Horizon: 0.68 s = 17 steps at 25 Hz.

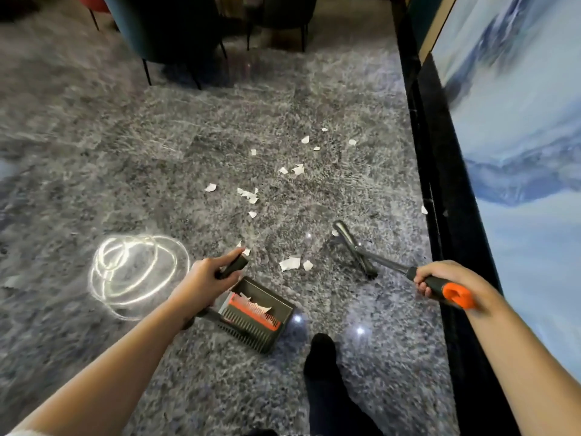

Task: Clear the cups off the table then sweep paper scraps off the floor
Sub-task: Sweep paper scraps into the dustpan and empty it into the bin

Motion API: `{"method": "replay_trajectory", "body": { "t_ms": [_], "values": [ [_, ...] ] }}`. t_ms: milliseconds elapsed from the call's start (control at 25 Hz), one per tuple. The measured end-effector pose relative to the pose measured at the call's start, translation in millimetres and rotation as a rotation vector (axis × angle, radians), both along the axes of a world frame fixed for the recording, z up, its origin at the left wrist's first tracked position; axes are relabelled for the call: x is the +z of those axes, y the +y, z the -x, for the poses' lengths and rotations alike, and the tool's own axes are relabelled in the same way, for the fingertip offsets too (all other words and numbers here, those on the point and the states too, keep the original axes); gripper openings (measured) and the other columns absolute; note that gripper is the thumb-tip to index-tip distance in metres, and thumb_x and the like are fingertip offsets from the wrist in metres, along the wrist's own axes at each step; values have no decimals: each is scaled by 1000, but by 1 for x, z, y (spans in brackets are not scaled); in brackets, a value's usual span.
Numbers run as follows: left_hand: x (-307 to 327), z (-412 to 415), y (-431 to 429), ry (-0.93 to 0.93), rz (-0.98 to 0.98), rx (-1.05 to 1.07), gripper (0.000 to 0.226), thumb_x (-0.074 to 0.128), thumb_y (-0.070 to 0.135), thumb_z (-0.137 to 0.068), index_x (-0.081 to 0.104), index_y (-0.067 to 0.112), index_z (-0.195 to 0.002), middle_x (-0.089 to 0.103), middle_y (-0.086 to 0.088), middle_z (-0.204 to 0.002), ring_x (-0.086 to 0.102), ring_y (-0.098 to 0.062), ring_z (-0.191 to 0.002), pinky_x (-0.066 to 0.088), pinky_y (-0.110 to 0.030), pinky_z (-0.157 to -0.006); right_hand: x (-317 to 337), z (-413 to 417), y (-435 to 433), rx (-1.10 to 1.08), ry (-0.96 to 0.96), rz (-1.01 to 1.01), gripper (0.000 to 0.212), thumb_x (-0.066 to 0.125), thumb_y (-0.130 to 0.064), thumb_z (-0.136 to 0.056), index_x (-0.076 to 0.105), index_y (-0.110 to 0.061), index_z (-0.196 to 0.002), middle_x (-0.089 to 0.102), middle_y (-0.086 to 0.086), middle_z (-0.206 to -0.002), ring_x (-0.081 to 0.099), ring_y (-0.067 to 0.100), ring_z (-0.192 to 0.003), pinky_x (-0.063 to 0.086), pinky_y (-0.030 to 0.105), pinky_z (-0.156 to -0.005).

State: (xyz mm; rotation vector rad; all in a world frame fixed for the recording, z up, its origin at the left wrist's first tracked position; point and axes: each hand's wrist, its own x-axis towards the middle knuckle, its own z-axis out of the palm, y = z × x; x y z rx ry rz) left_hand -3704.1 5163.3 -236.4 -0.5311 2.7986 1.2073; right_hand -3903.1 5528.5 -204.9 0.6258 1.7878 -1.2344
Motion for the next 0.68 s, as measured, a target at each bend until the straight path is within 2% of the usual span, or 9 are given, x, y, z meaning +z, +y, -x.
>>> {"method": "replay_trajectory", "body": {
  "t_ms": [160, 280, 360, 480, 560, 680],
  "values": [
    [-4, 57, 5, -39, 30, 36, 53, 66, 17, -87, 50, 29, -136, 43, 21, -39, 35, 4, -37, 32, -9, -47, -12, 101, -17, 64, 56, -83, 29, 37, 12, -89, 42, 0, -63, 43, 9, -33, 40, 9, -20, 34, 10, -27],
    [-11, 82, 8, -47, 13, 112, 53, 66, 14, -86, 50, 30, -134, 40, 21, -40, 31, -1, -40, 31, -11, -48, -35, 155, -35, 135, 106, -153, 29, 41, 15, -84, 44, 0, -60, 43, 9, -32, 41, 10, -21, 36, 13, -28],
    [-15, 92, 9, -42, -3, 136, 52, 66, 12, -86, 51, 29, -133, 44, 24, -43, 29, -3, -42, 30, -12, -47, -55, 177, -45, 197, 137, -202, 27, 45, 14, -82, 46, 2, -59, 45, 10, -34, 42, 12, -22, 37, 15, -28],
    [-16, 107, 8, -37, -5, 148, 51, 66, 11, -86, 53, 26, -133, 47, 29, -46, 32, 1, -42, 31, -10, -48, -83, 188, -62, 315, 127, -243, 21, 58, 6, -80, 49, 2, -62, 47, 8, -33, 44, 13, -23, 36, 16, -29],
    [-16, 111, 4, -47, 2, 140, 51, 66, 13, -86, 53, 27, -133, 52, 20, -50, 34, 1, -45, 32, -9, -51, -94, 175, -71, 406, 113, -286, 17, 65, 3, -76, 54, 0, -63, 50, 7, -33, 45, 14, -24, 37, 17, -31],
    [-16, 110, 0, -58, -8, 114, 51, 66, 16, -86, 53, 31, -133, 58, 9, -64, 36, -1, -49, 36, -11, -55, -99, 136, -72, 527, 139, -318, 11, 60, 11, -72, 54, 3, -67, 54, 12, -42, 50, 19, -32, 40, 20, -36]
  ]
}}
